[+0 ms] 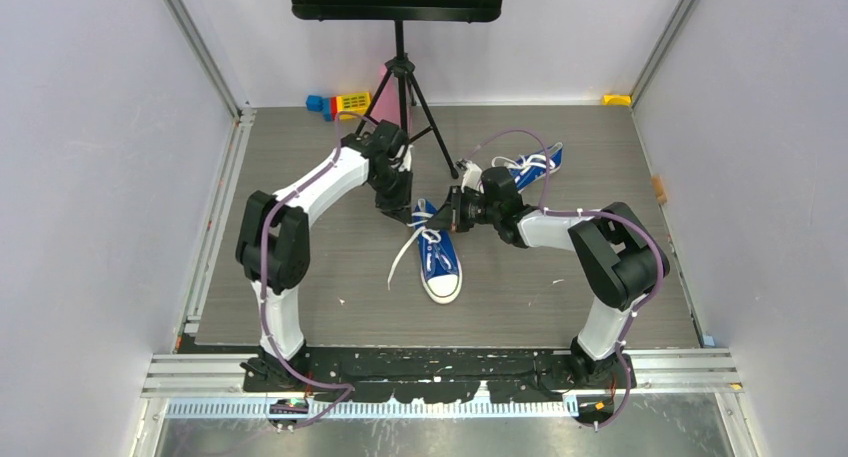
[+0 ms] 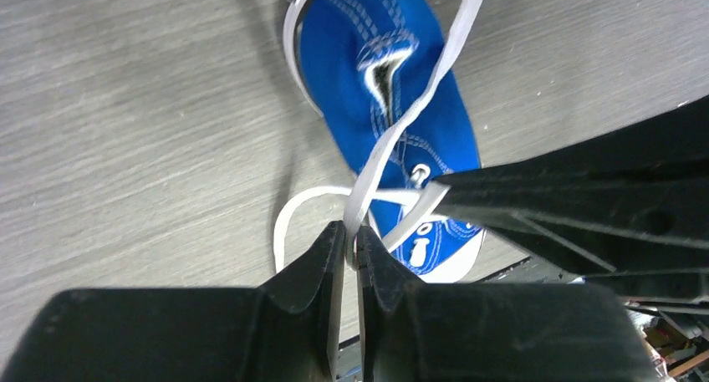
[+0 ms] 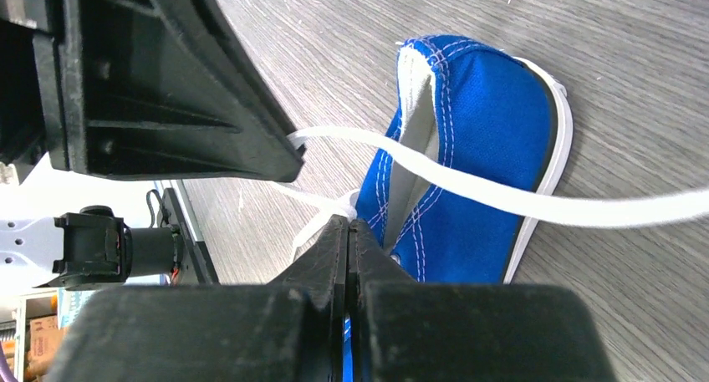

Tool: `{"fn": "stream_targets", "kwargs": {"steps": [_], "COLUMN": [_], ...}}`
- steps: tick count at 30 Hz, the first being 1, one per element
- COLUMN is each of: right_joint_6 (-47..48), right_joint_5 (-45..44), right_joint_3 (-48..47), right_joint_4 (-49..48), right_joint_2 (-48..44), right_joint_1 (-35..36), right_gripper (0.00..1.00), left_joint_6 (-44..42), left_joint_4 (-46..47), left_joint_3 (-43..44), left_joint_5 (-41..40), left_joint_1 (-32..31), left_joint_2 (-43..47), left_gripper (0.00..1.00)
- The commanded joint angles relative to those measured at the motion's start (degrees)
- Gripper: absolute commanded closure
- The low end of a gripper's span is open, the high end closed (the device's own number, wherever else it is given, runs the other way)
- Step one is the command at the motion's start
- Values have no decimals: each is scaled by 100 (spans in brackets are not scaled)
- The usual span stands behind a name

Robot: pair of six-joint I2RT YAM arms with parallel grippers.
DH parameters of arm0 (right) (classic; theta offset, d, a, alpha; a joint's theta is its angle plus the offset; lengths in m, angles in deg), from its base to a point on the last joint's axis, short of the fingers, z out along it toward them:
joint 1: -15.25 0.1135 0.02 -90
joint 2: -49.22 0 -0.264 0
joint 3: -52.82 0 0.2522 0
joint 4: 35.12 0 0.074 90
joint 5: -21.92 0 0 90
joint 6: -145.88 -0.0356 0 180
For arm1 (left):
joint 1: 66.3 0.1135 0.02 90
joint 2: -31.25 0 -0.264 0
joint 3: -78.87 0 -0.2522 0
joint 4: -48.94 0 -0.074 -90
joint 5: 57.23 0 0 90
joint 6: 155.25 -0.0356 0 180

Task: Tie the shoes

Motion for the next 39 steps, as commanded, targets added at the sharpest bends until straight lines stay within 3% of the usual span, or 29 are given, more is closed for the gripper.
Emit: {"fn": "stream_targets", "kwargs": {"steps": [1, 18, 23, 32, 39], "right_joint_6": [-102, -400, -533, -576, -589], "right_joint_5": [73, 185, 308, 418, 467], "right_joint_3": [-76, -211, -318, -412, -460], "right_joint_4": [-269, -251, -184, -50, -37], "right_joint_2": [-209, -125, -73, -2, 49], "right_joint_1": [-29, -111, -106, -115, -118], "right_gripper": [100, 100, 100, 100, 100], "left_joint_6": [-213, -292, -707, -2041, -2175], "left_joint_4": [6, 177, 1575, 4186, 4313], "left_joint_3": [-394, -2091, -2485, -3406, -3342], "left_joint_5": [119, 257, -57, 114, 112], "left_joint_1": [56, 66, 45, -265, -269], "left_joint_2": [652, 2111, 2516, 2525, 2368], "left_gripper": [87, 82, 56, 51, 55]}}
